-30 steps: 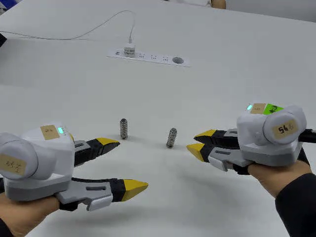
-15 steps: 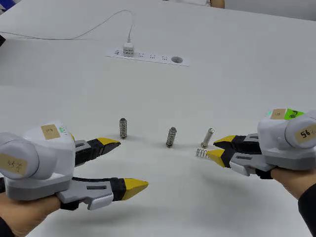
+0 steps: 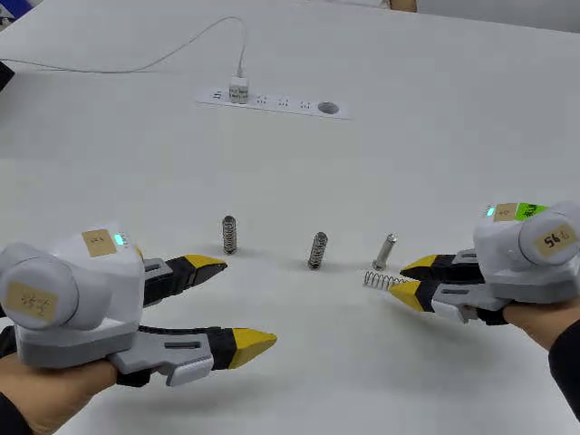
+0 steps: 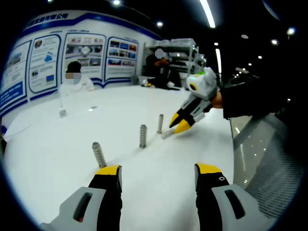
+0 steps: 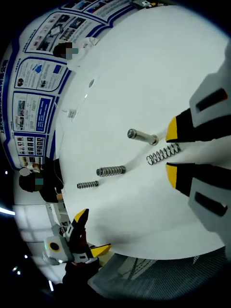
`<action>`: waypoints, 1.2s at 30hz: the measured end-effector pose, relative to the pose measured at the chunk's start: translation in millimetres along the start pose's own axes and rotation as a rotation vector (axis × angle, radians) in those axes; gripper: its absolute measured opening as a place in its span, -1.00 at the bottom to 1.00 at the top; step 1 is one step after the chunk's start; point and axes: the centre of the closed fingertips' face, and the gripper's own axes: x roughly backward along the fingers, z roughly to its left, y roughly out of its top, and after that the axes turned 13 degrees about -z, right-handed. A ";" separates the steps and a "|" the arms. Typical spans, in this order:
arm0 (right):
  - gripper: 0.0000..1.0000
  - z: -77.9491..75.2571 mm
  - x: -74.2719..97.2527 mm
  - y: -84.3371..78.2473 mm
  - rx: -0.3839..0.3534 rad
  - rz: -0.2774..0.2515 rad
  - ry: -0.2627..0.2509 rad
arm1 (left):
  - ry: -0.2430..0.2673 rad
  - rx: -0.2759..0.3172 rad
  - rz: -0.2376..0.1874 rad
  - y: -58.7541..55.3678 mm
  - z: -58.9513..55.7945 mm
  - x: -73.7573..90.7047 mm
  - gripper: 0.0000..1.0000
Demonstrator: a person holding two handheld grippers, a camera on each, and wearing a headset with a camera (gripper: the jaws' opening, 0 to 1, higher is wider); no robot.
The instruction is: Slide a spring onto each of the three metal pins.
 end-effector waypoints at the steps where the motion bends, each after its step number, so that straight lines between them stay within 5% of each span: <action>1: -0.65 -0.6 -0.8 -2.2 -0.005 0.005 0.003 | 0.002 0.002 0.002 -0.4 0.4 0.3 0.24; 36: -0.77 17.2 -0.7 -6.1 0.027 0.041 0.062 | -0.025 0.005 0.016 -4.5 -5.8 -1.7 0.11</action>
